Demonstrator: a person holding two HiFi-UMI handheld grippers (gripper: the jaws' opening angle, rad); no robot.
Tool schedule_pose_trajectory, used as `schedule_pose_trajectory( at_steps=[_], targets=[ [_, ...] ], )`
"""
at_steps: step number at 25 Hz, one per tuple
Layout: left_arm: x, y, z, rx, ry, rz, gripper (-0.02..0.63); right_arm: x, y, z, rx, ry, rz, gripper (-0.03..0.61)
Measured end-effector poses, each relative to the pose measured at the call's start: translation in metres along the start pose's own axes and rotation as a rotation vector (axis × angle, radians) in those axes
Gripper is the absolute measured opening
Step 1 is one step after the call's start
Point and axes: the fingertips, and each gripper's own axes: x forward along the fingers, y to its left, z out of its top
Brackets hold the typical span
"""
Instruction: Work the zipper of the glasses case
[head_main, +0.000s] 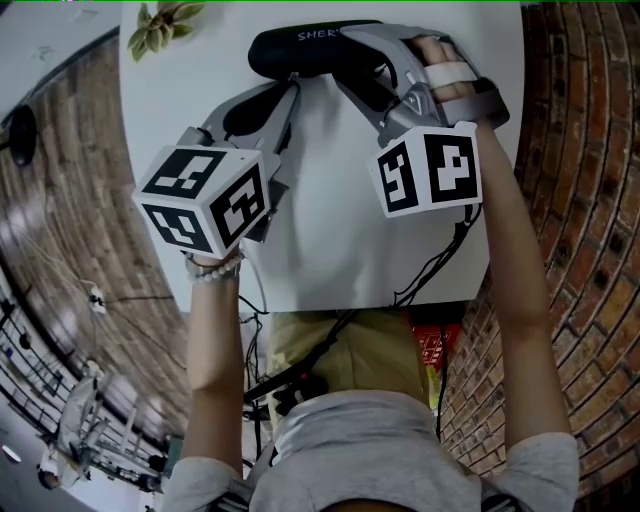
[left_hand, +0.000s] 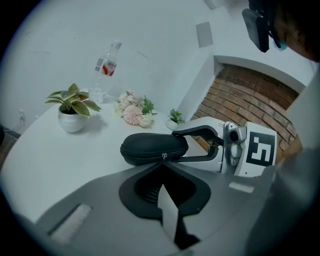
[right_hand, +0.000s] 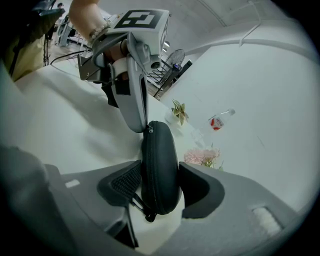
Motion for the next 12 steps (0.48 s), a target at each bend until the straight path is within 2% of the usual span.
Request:
schedule_pose_trajectory(
  at_steps=[12],
  targets=[
    [-0.012, 0.022, -0.002, 0.017, 0.019, 0.062, 0.018, 0.001, 0.001, 0.000, -0.004, 0.003, 0.001, 0.242]
  ],
)
